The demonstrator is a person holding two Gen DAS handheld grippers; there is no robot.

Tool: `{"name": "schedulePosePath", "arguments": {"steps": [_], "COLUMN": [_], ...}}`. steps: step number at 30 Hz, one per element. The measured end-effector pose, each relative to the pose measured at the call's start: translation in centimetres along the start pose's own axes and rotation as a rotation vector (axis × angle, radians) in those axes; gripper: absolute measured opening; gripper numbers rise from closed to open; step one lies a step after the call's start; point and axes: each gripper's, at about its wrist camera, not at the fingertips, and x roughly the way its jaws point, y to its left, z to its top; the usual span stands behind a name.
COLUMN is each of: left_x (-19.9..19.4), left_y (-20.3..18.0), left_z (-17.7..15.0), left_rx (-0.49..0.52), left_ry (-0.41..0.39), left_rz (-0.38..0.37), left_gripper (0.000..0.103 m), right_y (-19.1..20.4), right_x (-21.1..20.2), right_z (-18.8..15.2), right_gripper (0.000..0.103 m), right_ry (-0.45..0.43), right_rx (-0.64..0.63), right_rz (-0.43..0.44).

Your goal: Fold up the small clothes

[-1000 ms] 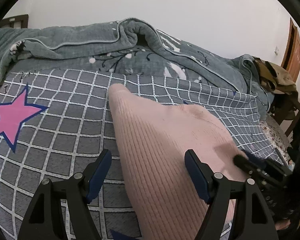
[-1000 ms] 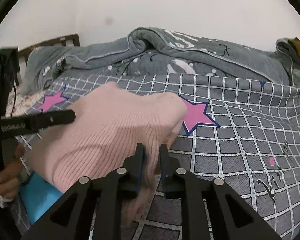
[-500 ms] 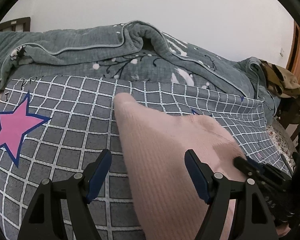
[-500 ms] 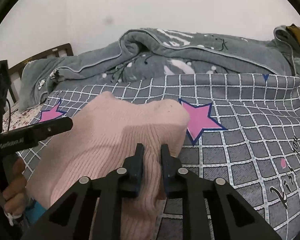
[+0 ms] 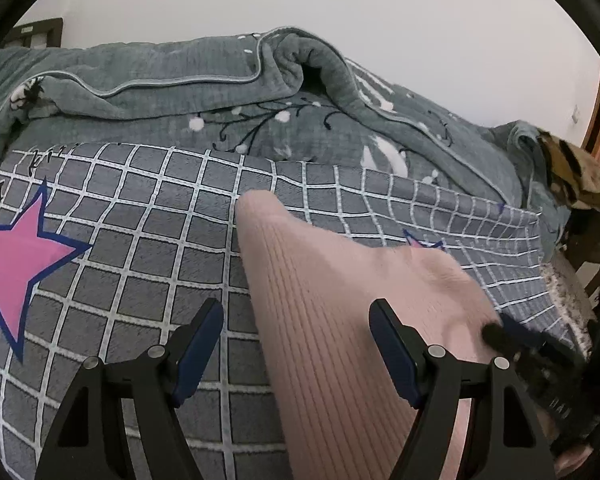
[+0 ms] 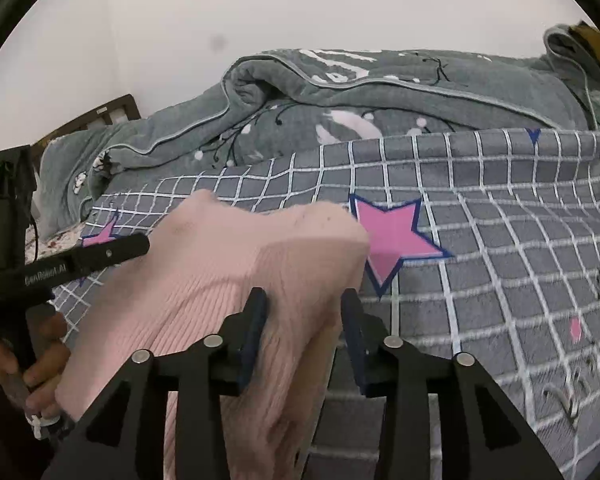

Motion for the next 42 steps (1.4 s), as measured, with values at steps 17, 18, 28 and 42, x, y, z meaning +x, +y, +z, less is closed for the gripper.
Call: {"name": "schedulePosePath", "arguments": {"steps": [17,18,28,42], "left_x": [2.0,2.2,2.1,-0.5], "left_y": [-0.3,-0.2,-0.4,-1.1], "left_z": [0.4,0.4,0.0,-1.6], "left_rx": [0.021,0.019,0.028,0.042], "left_ry": [0.0,0.011,0.018,0.014], "left_rz": [0.011,0.021,0.05,0.002], "left_gripper": [0.059,0.059,0.059,0.065], "right_y": [-3.5,-3.6,-2.3,0.3], "right_x": [3.8,3.7,2.3,-1.3], "right_z": [0.2,0.2,0.5,-0.9], "right_gripper": [0.017,0.02,0.031,0.039], "right_ry": [0.085,0.084,0.028,-0.025], "right_rx": [0.151,0.159,0.077,-0.058], "right_rz": [0.074,0.074,-0.03,0.031]}}
